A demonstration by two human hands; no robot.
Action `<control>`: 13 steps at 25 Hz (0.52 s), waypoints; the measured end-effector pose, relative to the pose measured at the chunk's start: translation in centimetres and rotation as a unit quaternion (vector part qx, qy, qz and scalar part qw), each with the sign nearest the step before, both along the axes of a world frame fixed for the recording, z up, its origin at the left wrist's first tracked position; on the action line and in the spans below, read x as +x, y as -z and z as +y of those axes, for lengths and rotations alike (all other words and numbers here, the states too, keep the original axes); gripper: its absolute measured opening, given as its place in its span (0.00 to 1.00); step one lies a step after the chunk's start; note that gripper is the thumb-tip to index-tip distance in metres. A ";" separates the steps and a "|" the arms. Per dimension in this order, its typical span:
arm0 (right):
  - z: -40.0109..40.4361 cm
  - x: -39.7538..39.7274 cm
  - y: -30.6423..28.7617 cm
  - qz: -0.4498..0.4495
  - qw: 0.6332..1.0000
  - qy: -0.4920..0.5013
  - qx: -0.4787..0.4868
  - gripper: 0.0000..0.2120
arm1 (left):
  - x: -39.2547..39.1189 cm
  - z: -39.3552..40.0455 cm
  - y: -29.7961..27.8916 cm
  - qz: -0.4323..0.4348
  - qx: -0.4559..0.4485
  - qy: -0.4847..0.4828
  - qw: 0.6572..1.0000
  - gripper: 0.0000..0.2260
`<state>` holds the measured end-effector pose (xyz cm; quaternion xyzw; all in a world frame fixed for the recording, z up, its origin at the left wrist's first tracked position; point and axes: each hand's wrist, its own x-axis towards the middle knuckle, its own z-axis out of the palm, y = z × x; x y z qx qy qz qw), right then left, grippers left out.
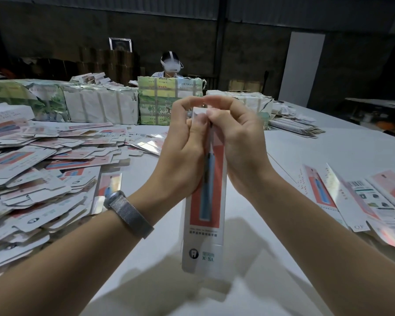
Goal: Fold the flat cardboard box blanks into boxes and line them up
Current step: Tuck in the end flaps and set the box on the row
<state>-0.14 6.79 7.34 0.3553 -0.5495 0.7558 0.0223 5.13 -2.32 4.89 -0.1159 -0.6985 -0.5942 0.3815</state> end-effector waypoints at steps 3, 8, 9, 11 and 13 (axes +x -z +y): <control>0.1 -0.2 0.0 -0.012 1.000 -0.011 -0.003 0.08 | -0.1 -0.1 0.4 0.012 -0.042 -0.019 0.999 0.15; 0.3 -0.5 -0.1 -0.007 0.999 -0.028 -0.022 0.08 | -0.2 -0.3 0.5 0.011 -0.058 0.011 0.998 0.18; 0.3 -0.6 -0.1 -0.007 0.999 -0.032 -0.024 0.08 | -0.2 -0.3 0.5 0.012 -0.061 0.015 0.998 0.18; 0.4 -0.8 -0.1 -0.005 0.999 -0.037 -0.019 0.09 | -0.3 -0.5 0.5 0.015 -0.071 0.020 0.997 0.18; 0.6 -1.1 -0.2 -0.002 0.999 -0.038 -0.013 0.10 | -0.3 -0.7 0.6 0.018 -0.092 0.018 0.995 0.17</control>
